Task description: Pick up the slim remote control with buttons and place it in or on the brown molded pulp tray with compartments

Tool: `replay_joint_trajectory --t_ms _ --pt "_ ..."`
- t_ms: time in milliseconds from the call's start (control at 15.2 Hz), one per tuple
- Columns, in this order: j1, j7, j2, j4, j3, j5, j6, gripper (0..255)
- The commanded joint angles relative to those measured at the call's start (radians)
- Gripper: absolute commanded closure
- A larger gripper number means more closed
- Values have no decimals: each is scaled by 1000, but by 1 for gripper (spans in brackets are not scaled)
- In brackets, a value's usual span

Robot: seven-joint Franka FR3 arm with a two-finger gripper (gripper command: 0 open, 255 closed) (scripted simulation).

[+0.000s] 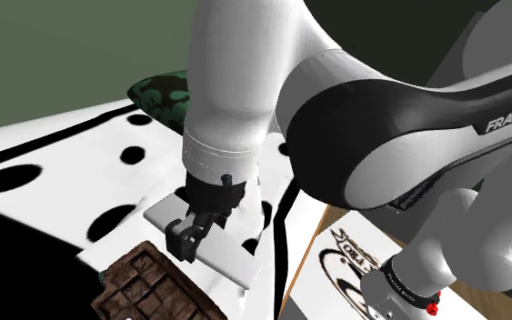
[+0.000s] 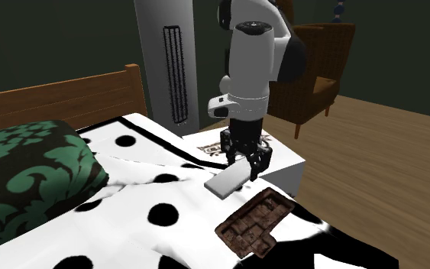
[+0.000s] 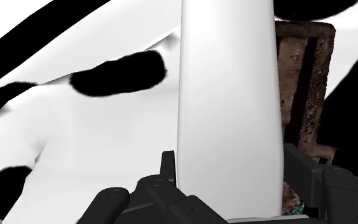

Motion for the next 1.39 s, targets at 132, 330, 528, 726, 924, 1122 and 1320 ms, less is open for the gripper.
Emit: replay_joint_trajectory --t_ms 132,330,528,726,924,1122,1320 --pt "69 145 167 160 34 -121 -37 255" --pt "98 181 218 188 31 -158 -27 255" --pt "101 189 232 163 26 -170 9 255" --pt "105 198 248 139 21 -184 44 255" --pt "109 208 265 118 16 -200 78 255" --pt "114 218 283 101 9 -215 109 255" --pt "114 218 283 101 9 -215 109 255"
